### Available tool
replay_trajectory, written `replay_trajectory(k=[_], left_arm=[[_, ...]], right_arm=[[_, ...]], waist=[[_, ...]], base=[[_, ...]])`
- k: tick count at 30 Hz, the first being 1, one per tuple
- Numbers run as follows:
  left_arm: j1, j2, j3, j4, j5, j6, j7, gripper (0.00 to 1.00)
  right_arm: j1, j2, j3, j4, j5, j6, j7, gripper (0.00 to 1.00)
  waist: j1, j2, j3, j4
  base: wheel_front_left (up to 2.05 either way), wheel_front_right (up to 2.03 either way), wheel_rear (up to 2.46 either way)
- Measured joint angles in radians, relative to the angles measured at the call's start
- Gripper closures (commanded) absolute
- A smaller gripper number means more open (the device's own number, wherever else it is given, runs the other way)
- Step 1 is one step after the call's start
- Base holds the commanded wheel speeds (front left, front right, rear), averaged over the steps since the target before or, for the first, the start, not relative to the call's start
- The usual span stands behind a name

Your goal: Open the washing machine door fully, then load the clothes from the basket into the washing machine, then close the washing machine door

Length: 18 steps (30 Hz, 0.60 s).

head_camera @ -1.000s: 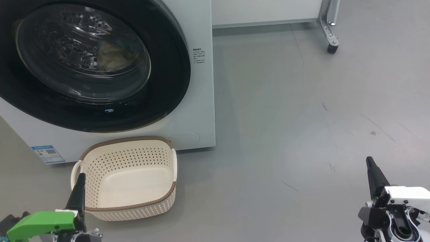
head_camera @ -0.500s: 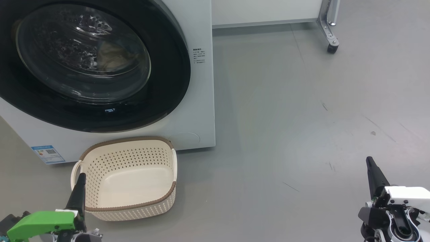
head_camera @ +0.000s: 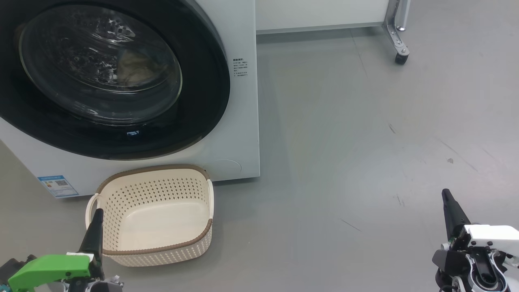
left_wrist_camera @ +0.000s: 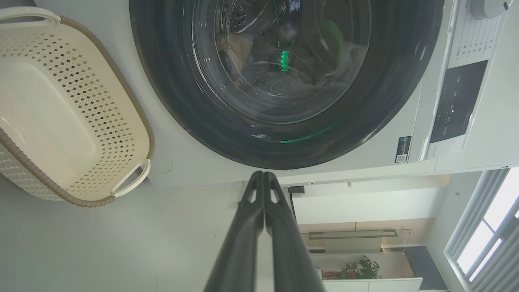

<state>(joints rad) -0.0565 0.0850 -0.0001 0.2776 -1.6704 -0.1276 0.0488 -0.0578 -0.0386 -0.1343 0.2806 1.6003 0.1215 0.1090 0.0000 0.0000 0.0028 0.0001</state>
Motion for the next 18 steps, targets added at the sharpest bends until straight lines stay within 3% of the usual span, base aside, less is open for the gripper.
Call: replay_trajectory(k=[18], left_arm=[[0.0,0.0,0.002,-0.001,0.0,0.0,0.003,1.0]], right_arm=[[0.0,0.0,0.0,0.0,0.0,0.0,0.0,1.0]], waist=[[0.0,0.0,0.0,0.0]], base=[[0.0,0.0,0.0]])
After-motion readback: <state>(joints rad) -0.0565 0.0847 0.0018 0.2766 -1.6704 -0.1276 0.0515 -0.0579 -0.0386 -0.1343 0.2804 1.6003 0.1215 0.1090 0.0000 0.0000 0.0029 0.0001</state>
